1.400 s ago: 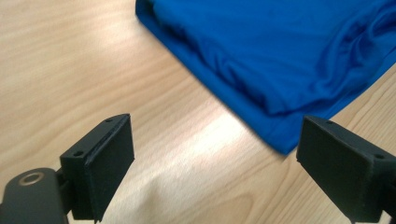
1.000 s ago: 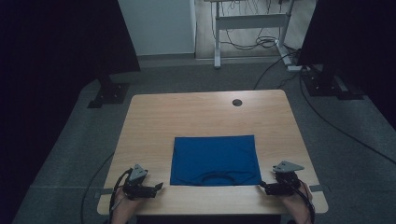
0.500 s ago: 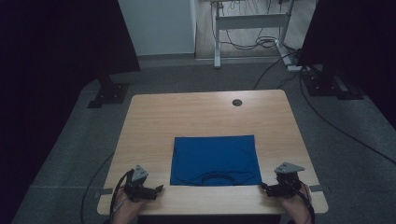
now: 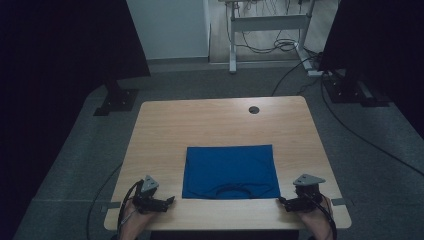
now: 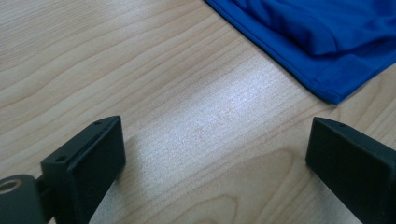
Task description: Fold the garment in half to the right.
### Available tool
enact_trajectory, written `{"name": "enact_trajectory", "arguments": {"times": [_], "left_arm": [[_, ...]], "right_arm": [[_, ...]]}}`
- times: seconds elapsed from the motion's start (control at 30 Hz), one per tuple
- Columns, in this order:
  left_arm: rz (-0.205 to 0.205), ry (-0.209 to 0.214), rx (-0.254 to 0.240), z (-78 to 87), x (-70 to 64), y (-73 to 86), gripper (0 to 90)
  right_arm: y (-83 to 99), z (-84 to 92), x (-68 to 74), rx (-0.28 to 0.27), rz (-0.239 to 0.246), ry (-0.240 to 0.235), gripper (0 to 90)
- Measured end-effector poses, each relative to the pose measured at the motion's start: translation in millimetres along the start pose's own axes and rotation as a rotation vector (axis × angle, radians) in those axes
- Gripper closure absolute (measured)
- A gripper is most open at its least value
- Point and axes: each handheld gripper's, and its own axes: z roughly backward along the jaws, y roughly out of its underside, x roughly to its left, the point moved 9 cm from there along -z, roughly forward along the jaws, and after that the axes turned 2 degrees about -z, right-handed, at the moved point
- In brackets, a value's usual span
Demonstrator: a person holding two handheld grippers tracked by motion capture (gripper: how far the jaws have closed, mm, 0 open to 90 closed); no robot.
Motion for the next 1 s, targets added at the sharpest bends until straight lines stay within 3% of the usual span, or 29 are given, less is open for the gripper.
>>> {"name": "enact_trajectory", "arguments": {"times": [0.23, 0.63, 1.0], "left_arm": [[0.010, 0.032, -0.021, 1.0, 0.8, -14.0, 6.1], [-0.010, 0.028, -0.072, 0.5, 12.9, -43.4, 6.0], [-0.043, 0.036, -0.087, -8.4, 14.5, -70.5, 6.1]], "right_arm": [[0.2, -0.1, 0.4, 0.003, 0.001, -0.002, 0.0], [0.1, -0.1, 0.1, 0.002, 0.000, -0.002, 0.0], [0.1, -0.1, 0.1, 0.002, 0.000, -0.001, 0.0]]}}
